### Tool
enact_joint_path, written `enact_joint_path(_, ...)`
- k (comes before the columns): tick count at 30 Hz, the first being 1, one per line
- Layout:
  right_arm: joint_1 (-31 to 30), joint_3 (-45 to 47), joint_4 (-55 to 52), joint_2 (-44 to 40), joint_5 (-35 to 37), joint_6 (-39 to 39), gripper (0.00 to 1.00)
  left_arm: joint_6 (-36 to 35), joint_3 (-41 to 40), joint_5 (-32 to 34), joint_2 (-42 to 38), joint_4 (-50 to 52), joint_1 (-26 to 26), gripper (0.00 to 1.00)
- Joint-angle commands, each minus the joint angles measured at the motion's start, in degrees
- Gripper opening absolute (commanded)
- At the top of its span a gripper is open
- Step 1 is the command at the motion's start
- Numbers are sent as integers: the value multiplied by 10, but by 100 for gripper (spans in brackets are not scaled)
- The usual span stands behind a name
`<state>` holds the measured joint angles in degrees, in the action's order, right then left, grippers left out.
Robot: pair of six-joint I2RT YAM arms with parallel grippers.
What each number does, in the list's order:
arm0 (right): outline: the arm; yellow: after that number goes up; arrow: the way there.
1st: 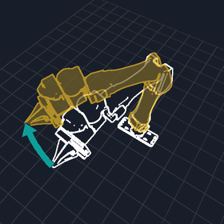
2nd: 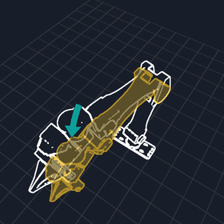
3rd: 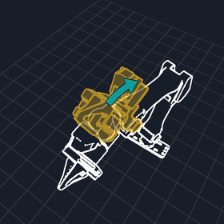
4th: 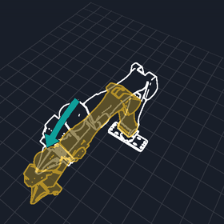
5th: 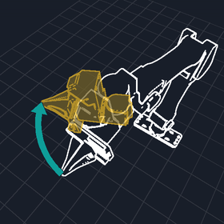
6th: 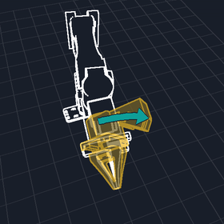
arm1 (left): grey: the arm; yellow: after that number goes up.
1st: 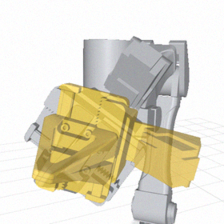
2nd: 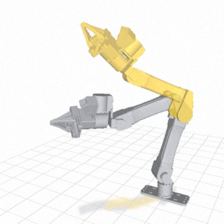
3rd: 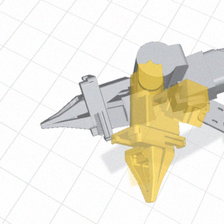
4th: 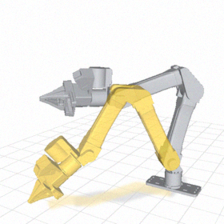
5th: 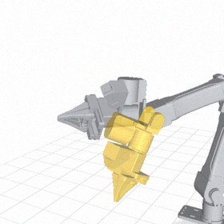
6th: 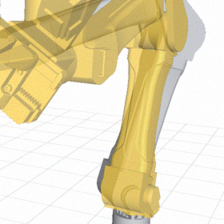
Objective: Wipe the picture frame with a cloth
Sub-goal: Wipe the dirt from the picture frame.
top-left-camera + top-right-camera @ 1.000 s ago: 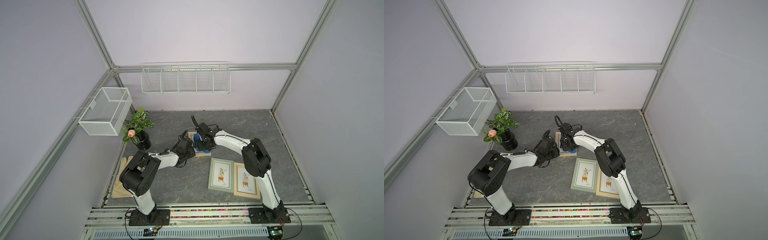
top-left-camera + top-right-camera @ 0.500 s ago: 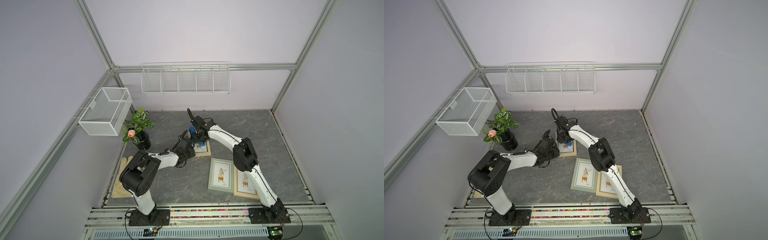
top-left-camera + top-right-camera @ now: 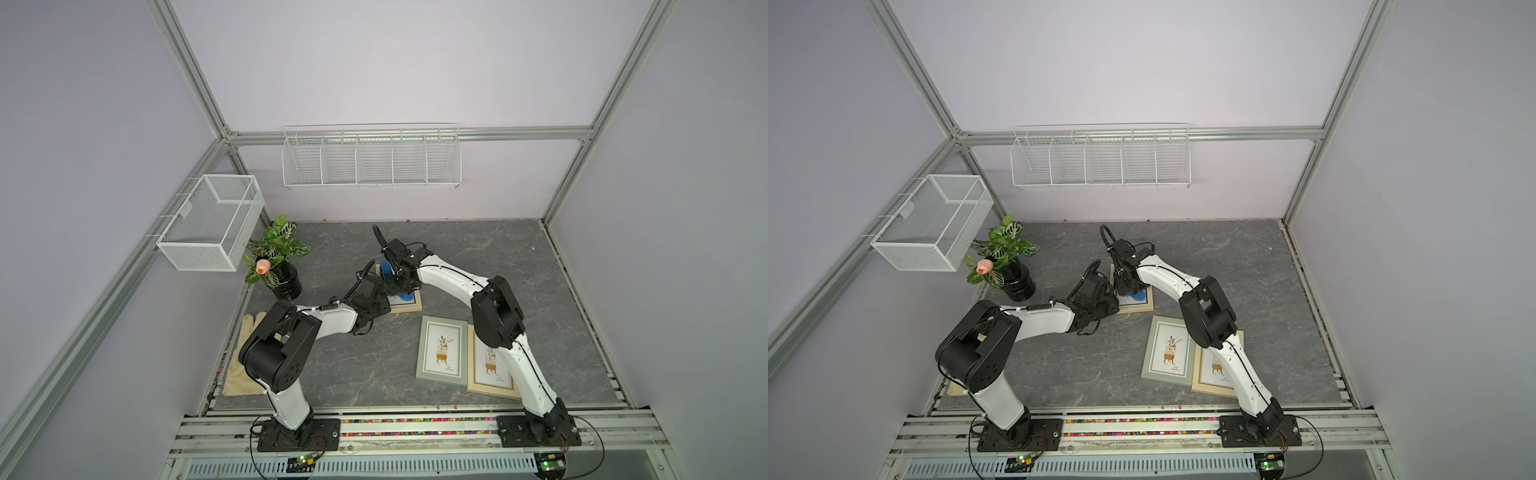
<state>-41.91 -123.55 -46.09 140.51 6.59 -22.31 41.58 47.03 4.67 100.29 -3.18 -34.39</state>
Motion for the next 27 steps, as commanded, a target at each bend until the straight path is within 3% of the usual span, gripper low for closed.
enact_joint_path(1, 12, -109, -81, 75, 6, 13, 7, 17, -38, -4, 27, 127, 4, 19)
enact_joint_path(4, 18, -176, -128, 110, 28, 15, 7, 20, -41, 2, 20, 134, 4, 19)
enact_joint_path(8, 34, -153, -137, 90, 69, 16, 7, 19, -42, 10, 12, 143, 4, 19)
enact_joint_path(11, 36, -71, -93, 31, 66, 28, 7, 17, -40, 10, 7, 149, 4, 19)
enact_joint_path(19, 32, 93, 35, -111, -23, 39, 7, 13, 0, 3, -21, 189, 4, 21)
enact_joint_path(27, 33, 326, 171, -276, -92, 52, 8, -5, 47, 20, -103, 268, 8, 41)
